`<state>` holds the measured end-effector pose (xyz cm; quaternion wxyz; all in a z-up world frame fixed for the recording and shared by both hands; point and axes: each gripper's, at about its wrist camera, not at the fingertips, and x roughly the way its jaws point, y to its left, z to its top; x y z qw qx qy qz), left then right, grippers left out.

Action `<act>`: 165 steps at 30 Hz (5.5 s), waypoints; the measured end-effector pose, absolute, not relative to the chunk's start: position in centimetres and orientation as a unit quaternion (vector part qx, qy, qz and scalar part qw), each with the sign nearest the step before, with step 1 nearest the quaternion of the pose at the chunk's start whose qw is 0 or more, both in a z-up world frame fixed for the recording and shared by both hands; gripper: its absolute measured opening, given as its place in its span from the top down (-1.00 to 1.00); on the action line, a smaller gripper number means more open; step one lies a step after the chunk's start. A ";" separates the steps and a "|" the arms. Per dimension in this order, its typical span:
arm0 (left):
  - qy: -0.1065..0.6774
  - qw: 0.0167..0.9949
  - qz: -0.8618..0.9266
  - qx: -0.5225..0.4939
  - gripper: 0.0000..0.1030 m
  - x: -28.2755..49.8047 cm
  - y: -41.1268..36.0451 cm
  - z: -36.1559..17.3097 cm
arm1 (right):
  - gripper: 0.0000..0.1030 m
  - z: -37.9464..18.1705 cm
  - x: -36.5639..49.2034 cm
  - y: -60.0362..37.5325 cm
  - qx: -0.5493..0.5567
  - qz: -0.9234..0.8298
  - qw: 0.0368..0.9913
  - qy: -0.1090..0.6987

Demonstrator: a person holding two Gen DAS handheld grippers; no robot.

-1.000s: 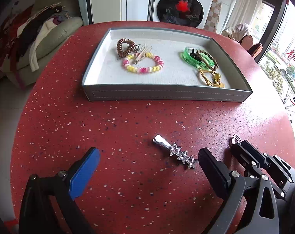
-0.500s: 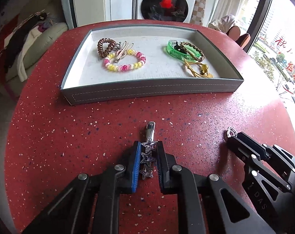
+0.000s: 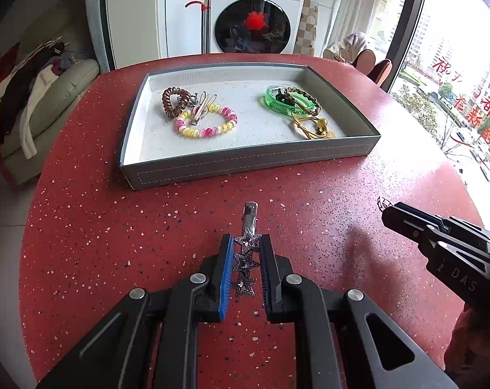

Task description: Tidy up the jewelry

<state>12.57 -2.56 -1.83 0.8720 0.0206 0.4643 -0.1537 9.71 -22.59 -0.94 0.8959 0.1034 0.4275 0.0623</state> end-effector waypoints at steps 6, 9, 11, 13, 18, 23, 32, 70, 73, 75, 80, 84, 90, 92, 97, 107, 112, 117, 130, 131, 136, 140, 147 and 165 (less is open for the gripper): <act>0.452 0.877 -0.163 0.016 0.33 12.7 -2.2 -0.6 | 0.68 0.6 10.1 -22.3 0.105 0.068 0.899 0.419; 0.445 0.880 -0.167 0.015 0.33 12.8 -2.2 0.0 | 0.68 1.3 10.5 -22.0 0.103 0.072 0.900 0.417; 0.442 0.881 -0.168 0.015 0.33 13.1 -2.1 0.4 | 0.68 1.7 10.8 -21.8 0.102 0.074 0.901 0.416; 0.438 0.883 -0.168 0.015 0.33 13.4 -2.0 0.7 | 0.68 2.2 11.2 -21.5 0.099 0.077 0.901 0.415; 0.433 0.886 -0.167 0.012 0.33 14.3 -1.5 1.3 | 0.68 3.1 12.4 -21.1 0.095 0.084 0.902 0.413; 0.428 0.889 -0.162 0.013 0.33 15.7 -1.0 1.8 | 0.68 3.5 14.2 -20.5 0.087 0.089 0.901 0.415; 0.422 0.895 -0.143 0.024 0.33 19.9 -0.6 2.3 | 0.68 3.6 19.0 -20.8 0.103 0.097 0.896 0.421; 0.447 0.888 -0.084 0.059 0.32 26.2 -2.7 -2.8 | 0.03 -2.1 25.2 -20.5 0.118 0.088 0.874 0.463; 0.443 0.891 -0.081 0.053 0.32 26.0 -2.4 -2.5 | 0.02 -1.3 24.7 -21.0 0.127 0.093 0.879 0.451; 0.434 0.896 -0.077 0.053 0.32 25.9 -2.4 -2.0 | -0.05 -0.8 24.4 -21.3 0.131 0.091 0.882 0.443; 0.423 0.901 -0.074 0.051 0.32 25.6 -2.3 -1.2 | -0.08 0.3 23.8 -21.8 0.140 0.086 0.888 0.430; 0.425 0.901 -0.073 0.048 0.32 25.5 -2.1 -1.0 | -0.08 0.7 23.4 -22.2 0.139 0.080 0.890 0.427; 0.418 0.905 -0.067 0.048 0.32 24.8 -1.9 -0.3 | -0.08 0.9 22.8 -22.7 0.138 0.072 0.890 0.428; 0.415 0.906 -0.066 0.045 0.32 24.7 -1.8 0.0 | -0.08 1.1 22.6 -22.6 0.133 0.070 0.892 0.427; 0.386 0.920 -0.043 0.042 -1.00 23.6 -1.3 1.0 | -0.14 1.7 21.9 -22.4 0.121 0.066 0.898 0.418; 0.393 0.918 -0.041 0.030 -1.00 21.9 -0.7 1.5 | -0.57 3.1 18.5 -21.6 0.081 0.048 0.928 0.361; 0.386 0.922 -0.033 0.023 -1.00 20.2 -0.3 1.7 | -0.91 3.3 16.7 -21.3 0.068 0.038 0.939 0.335; 0.369 0.929 -0.019 0.024 -1.00 18.4 -0.3 1.9 | -0.99 3.8 15.0 -21.0 0.056 0.034 0.951 0.303; 0.350 0.937 0.005 0.019 -1.00 14.5 0.2 1.6 | -0.99 3.3 12.4 -20.5 0.042 0.021 0.947 0.317; 0.349 0.937 0.010 0.019 -1.00 14.3 0.2 1.5 | -0.99 3.2 12.2 -20.4 0.038 0.018 0.947 0.319; 0.346 0.938 0.021 0.020 -1.00 13.6 0.4 1.5 | -0.99 3.2 11.4 -20.3 0.025 0.001 0.946 0.324; 0.348 0.937 0.023 0.024 -1.00 13.0 0.2 1.2 | -0.99 3.2 10.7 -19.9 0.012 -0.002 0.947 0.322; 0.351 0.936 0.027 0.026 -1.00 12.2 0.2 1.1 | -0.99 3.4 10.0 -19.7 0.019 0.005 0.946 0.322; 0.347 0.937 0.026 0.033 -1.00 11.4 0.1 1.5 | -0.99 3.3 9.7 -19.9 0.017 0.004 0.947 0.322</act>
